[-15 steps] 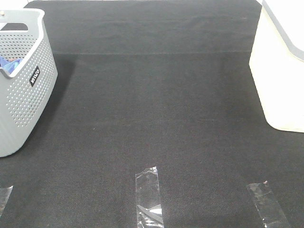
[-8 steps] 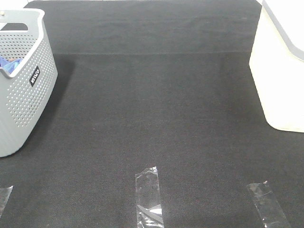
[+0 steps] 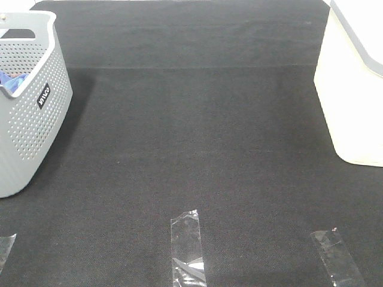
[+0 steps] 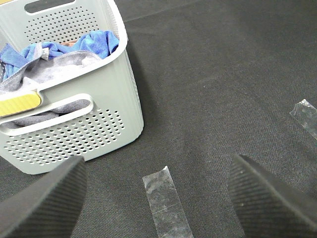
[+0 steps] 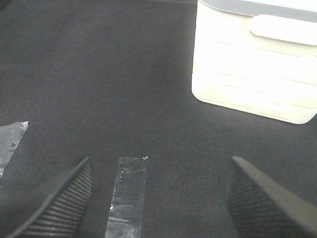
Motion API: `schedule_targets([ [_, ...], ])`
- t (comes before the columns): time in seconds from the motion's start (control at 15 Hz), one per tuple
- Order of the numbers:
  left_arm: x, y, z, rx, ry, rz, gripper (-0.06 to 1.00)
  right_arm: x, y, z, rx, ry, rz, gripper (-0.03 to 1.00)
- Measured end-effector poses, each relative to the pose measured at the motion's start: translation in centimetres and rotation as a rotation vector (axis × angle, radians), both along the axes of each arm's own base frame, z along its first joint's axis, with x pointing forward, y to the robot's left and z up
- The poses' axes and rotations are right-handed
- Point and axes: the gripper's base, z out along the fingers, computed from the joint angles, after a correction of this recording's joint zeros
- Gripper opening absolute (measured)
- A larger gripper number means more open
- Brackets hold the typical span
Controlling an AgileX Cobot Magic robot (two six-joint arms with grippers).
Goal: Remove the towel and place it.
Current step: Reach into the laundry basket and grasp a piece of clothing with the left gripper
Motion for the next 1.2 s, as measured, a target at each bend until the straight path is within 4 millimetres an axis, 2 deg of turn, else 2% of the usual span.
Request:
schedule_targets([
  [1.2, 0.00, 0.00, 0.00, 0.000, 0.000, 0.000, 0.76, 0.00, 0.00, 0.00, 0.000, 0.000, 0.000, 0.71],
])
